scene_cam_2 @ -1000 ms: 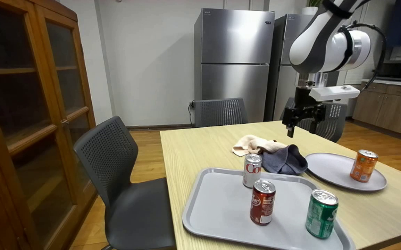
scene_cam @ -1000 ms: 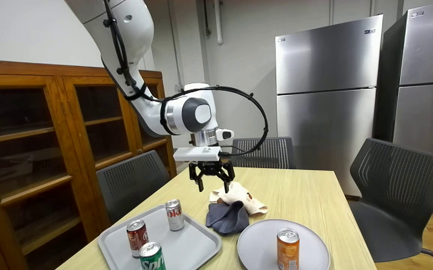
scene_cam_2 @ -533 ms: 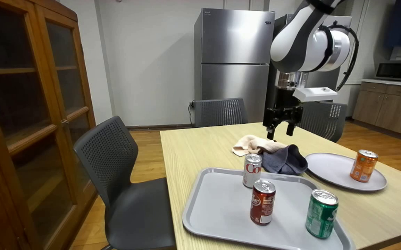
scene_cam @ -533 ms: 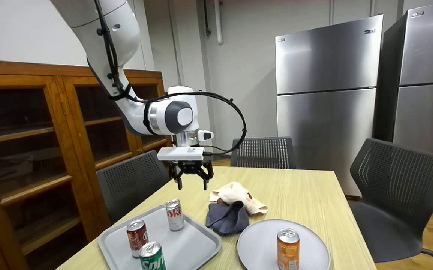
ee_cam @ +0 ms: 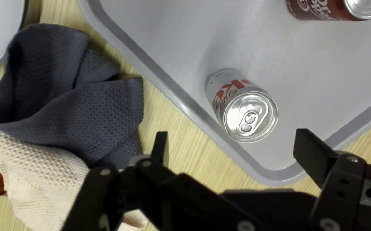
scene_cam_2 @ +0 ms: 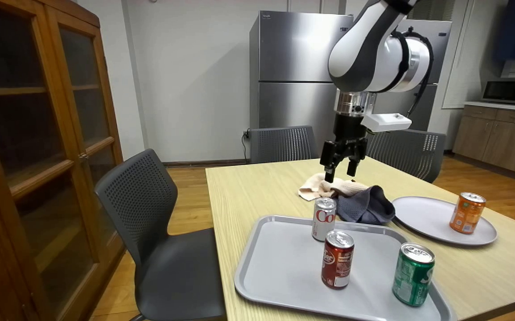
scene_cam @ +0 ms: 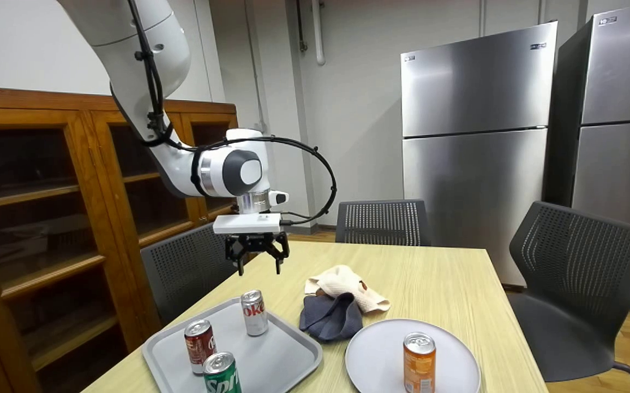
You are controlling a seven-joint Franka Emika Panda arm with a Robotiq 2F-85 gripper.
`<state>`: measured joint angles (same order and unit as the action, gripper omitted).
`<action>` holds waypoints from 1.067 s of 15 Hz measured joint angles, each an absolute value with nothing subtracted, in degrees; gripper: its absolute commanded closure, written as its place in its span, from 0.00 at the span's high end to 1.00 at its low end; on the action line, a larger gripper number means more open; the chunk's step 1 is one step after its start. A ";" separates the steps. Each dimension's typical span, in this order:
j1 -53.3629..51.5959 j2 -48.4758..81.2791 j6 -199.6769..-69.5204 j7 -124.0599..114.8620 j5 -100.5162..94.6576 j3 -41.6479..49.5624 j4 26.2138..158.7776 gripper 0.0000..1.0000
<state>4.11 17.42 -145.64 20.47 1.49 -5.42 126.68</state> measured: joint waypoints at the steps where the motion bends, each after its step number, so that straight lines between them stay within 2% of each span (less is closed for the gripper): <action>1: 4.05 17.59 -145.64 20.54 1.49 -5.42 126.59 1.00; 16: 2.87 19.79 -145.73 21.19 1.49 -5.86 125.70 1.00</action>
